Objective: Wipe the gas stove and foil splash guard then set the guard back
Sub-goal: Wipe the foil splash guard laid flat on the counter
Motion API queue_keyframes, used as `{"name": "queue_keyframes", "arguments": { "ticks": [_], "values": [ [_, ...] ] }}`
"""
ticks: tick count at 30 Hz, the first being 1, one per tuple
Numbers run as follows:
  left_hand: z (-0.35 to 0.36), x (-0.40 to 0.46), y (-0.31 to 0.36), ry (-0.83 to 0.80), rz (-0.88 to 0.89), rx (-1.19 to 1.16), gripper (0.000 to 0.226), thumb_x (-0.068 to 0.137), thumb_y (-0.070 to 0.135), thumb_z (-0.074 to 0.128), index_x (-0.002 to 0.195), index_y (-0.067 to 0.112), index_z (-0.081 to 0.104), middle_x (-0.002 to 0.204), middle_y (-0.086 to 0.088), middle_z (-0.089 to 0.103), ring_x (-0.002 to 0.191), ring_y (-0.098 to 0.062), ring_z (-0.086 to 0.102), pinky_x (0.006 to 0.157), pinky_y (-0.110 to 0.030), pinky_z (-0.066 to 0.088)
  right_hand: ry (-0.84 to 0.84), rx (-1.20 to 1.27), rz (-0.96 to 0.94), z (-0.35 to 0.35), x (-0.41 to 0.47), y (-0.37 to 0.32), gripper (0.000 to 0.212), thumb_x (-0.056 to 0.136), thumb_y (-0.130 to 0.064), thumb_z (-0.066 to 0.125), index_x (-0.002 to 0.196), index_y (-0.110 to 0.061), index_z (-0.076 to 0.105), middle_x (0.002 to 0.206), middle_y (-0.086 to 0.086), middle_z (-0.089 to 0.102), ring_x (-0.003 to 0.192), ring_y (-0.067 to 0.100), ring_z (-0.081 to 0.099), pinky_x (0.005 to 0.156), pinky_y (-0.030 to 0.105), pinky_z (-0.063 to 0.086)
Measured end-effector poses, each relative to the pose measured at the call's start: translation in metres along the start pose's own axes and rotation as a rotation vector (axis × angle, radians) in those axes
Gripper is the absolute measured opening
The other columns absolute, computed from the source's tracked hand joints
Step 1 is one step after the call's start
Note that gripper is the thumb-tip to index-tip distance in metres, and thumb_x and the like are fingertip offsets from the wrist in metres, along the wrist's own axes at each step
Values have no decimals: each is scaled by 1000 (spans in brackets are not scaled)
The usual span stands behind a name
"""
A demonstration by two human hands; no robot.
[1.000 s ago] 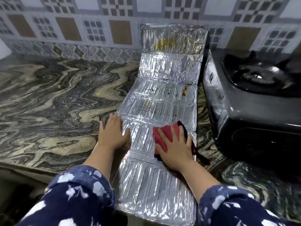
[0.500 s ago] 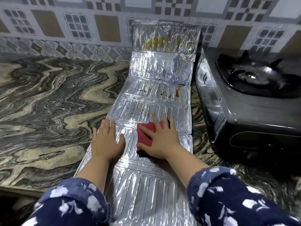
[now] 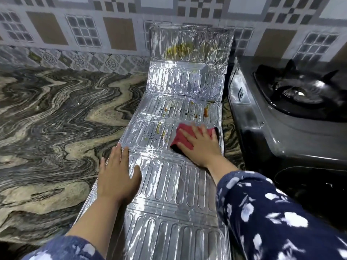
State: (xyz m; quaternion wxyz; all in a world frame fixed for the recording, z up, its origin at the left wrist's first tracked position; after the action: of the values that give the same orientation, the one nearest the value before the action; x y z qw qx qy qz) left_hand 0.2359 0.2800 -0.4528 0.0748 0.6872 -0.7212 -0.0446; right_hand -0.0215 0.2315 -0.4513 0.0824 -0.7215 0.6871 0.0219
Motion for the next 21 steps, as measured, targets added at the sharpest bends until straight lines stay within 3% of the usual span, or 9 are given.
{"name": "queue_keyframes", "arguments": {
  "ticks": [8, 13, 21],
  "values": [
    [1, 1, -2, 29, -3, -3, 77, 84, 54, 20, 152, 18, 11, 161, 0, 0, 148, -12, -4, 119, -40, -4, -10, -12, 78, -13, 51, 22, 69, 85, -74, 2, 148, -46, -2, 160, -9, -13, 145, 29, -20, 114, 60, -12],
    [1, -5, -3, 21, -18, -29, 76, 84, 53, 21, 152, 18, 14, 161, 0, 4, 148, -13, -1, 120, -42, -1, 2, -6, 18, -7, 26, 11, 67, 88, -73, 5, 148, -45, -1, 160, -10, -13, 146, 28, -19, 115, 60, -10],
    [-4, -41, -13, 15, -36, -45, 76, 84, 52, 23, 152, 18, 15, 161, -1, 5, 148, -14, 1, 120, -41, -1, -20, 26, -76, 10, -40, -36, 70, 87, -74, 6, 149, -44, -3, 156, -5, -25, 140, 32, -32, 111, 63, -15]
  ]
}}
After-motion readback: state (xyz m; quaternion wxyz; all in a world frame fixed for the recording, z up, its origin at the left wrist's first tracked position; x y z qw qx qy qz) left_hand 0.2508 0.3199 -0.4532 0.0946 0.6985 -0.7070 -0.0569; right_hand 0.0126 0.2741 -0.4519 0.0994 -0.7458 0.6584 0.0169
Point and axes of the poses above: each hand's wrist, its own x-axis towards the middle knuckle, its own z-axis out of the palm, y = z × x, the point moved 6 cm from there along x, towards the middle knuckle
